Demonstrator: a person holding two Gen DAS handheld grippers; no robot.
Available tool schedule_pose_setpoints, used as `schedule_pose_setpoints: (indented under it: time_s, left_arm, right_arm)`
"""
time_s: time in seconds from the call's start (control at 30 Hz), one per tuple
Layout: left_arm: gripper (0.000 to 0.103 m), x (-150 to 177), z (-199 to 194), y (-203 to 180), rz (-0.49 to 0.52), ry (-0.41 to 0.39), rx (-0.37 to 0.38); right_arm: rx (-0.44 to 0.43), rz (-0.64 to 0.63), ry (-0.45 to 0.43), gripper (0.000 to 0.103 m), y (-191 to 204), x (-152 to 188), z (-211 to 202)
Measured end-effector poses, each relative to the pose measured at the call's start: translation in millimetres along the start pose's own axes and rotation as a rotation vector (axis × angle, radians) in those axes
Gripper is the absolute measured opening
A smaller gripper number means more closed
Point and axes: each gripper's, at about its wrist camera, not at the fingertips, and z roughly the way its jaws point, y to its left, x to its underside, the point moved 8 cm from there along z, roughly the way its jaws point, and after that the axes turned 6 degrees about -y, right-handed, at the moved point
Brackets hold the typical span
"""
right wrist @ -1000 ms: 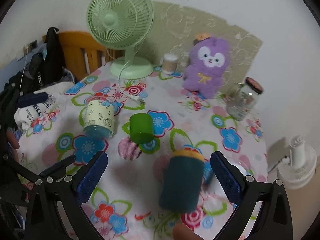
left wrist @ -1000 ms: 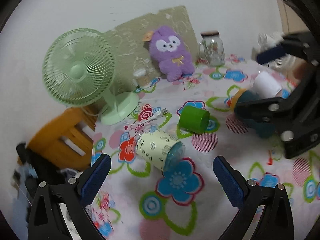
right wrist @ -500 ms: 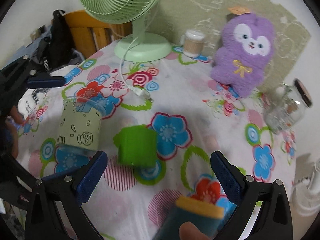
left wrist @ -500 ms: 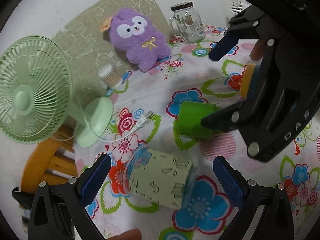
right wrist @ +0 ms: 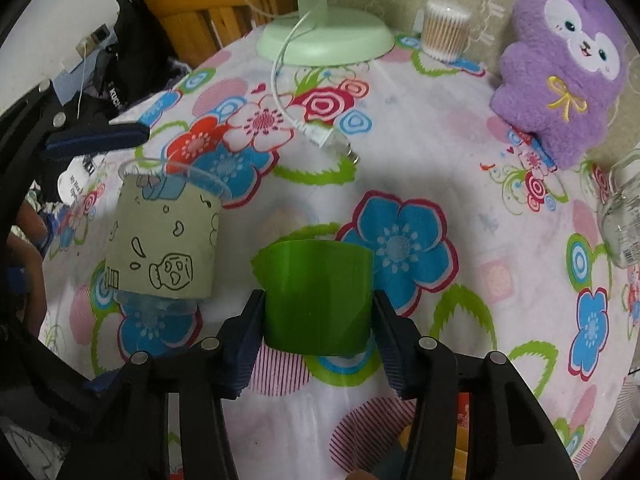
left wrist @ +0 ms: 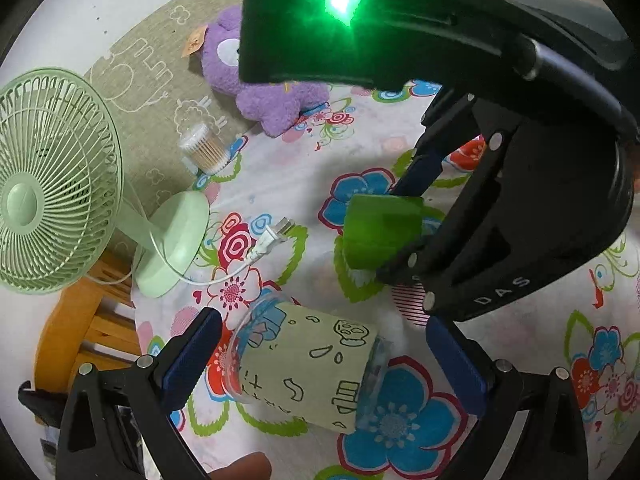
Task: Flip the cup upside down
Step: 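Close the right tool on the green cup and lift it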
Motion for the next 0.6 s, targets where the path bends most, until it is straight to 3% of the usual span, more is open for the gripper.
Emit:
schedule_pose_setpoints:
  time_s: [0.3, 0.6]
  left_arm:
    - [0.103, 2.6, -29.8, -7.9, -0.02, -0.038, 0.0]
    - [0.103, 23.4, -92.5, -44.6, -0.049, -0.104, 0.038]
  right_arm:
    - [0.036, 0.037, -0.059, 0.054, 3.9, 6.8, -36.6]
    - [0.042, 0.046, -0.084, 0.054, 51.9, 59.8, -72.3]
